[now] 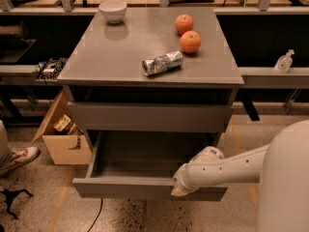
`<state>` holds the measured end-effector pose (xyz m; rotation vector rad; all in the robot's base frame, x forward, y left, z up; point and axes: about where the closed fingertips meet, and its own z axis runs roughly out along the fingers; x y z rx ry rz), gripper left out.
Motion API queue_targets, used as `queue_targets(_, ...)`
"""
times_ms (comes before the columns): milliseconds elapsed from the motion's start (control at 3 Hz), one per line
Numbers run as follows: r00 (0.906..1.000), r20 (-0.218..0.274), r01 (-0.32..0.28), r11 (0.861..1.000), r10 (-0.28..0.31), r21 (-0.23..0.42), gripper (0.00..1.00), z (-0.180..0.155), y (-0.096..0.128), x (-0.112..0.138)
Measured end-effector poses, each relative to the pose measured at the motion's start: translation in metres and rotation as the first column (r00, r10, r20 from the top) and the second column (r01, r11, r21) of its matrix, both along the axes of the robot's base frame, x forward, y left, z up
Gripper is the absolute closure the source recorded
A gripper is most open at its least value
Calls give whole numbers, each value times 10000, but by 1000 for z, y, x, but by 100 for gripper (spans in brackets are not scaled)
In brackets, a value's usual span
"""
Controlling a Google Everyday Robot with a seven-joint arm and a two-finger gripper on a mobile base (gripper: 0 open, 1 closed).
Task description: Open middle drawer
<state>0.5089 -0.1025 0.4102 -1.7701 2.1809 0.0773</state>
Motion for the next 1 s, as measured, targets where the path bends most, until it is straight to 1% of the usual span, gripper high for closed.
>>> queue_targets(333,10000,-84,34,9999,-33,99,100,-1,-8,-23)
queue_targets(1000,10000,-84,34,9999,-33,99,100,-1,-7,-23)
